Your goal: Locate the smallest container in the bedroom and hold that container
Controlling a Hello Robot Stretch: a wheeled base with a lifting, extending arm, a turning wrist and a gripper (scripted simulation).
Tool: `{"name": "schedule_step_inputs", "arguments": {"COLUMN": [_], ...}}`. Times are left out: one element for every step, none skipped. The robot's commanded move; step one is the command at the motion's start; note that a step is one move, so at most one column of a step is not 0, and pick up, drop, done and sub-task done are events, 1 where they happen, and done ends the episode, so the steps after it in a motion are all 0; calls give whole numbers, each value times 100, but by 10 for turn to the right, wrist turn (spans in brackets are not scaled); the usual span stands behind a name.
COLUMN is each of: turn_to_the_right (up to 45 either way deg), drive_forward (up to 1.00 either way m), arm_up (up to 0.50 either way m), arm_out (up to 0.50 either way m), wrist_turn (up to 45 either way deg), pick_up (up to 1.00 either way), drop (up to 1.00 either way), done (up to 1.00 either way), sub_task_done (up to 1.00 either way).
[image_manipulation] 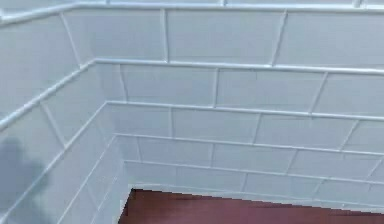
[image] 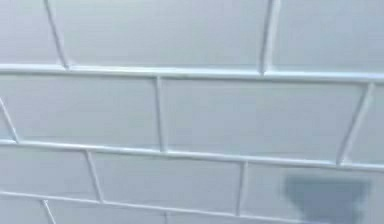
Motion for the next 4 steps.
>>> {"name": "schedule_step_inputs", "arguments": {"turn_to_the_right": [-450, -450, -450, -120], "drive_forward": [0, 0, 0, 0], "arm_up": [0, 0, 0, 0], "arm_out": [0, 0, 0, 0], "wrist_turn": [0, 0, 0, 0], "pick_up": [0, 0, 0, 0], "drop": [0, 0, 0, 0], "done": [0, 0, 0, 0], "sub_task_done": [0, 0, 0, 0]}}
